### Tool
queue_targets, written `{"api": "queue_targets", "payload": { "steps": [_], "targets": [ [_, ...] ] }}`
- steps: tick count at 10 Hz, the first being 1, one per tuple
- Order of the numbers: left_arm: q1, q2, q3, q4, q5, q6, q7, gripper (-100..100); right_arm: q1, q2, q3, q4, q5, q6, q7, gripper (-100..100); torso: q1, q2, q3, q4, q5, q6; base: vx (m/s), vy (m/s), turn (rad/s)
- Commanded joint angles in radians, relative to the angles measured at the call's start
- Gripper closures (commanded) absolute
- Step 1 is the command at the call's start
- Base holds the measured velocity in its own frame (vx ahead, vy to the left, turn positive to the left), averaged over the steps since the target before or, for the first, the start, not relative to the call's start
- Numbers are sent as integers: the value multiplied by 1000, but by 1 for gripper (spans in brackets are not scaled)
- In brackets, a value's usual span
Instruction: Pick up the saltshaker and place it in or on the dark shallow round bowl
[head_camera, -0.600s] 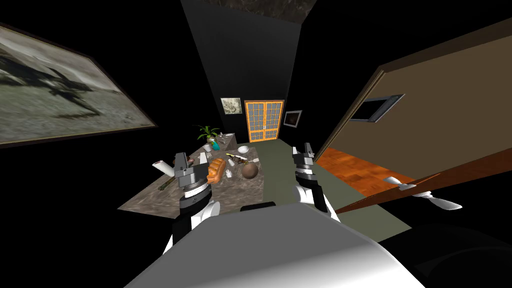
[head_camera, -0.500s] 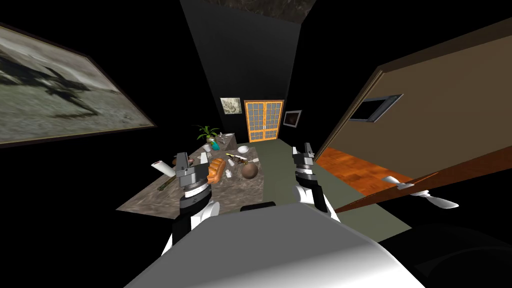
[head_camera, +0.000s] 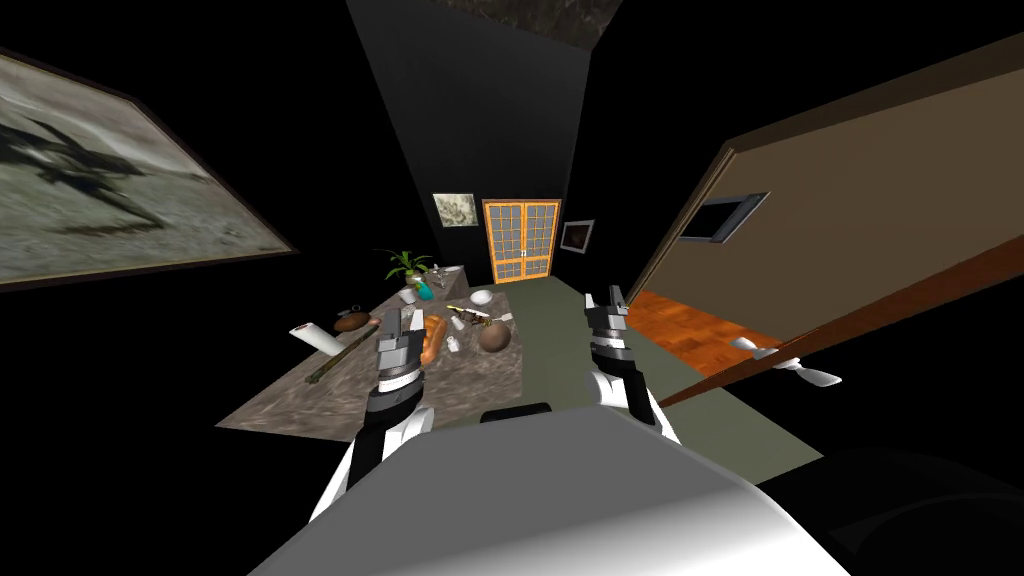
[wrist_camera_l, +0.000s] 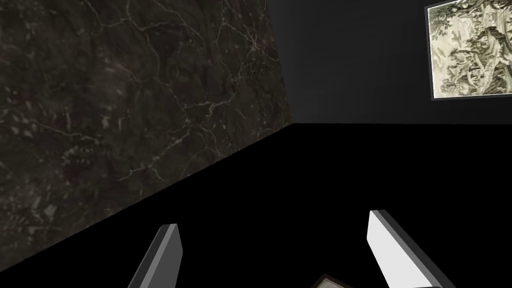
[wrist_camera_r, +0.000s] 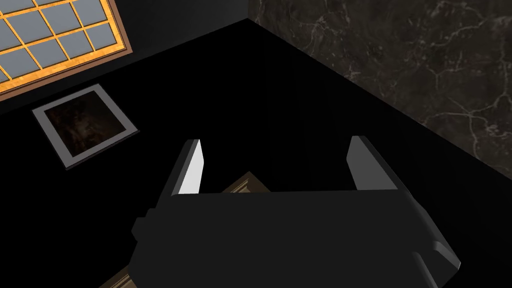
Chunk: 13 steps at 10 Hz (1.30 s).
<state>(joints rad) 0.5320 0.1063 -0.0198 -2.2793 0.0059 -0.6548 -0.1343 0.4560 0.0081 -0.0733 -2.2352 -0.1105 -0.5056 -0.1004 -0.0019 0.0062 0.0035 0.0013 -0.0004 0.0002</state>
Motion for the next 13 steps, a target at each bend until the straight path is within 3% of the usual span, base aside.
{"api": "queue_targets", "payload": {
  "steps": [1,12,13],
  "targets": [
    [-3,18,16,38,-41,-5,-2,-100,0,0,0,0,0,0,0,0,0,0,0,0,0,0,-117,-28,-115],
    [-50,59,171,347,-374,-34,-17,-100,0,0,0,0,0,0,0,0,-1,1,1,1,0,0,-124,-54,-126],
    [-50,59,171,351,-377,-34,-17,-100,0,0,0,0,0,0,0,0,1,1,1,0,0,0,-72,-8,-40]
  ]
}}
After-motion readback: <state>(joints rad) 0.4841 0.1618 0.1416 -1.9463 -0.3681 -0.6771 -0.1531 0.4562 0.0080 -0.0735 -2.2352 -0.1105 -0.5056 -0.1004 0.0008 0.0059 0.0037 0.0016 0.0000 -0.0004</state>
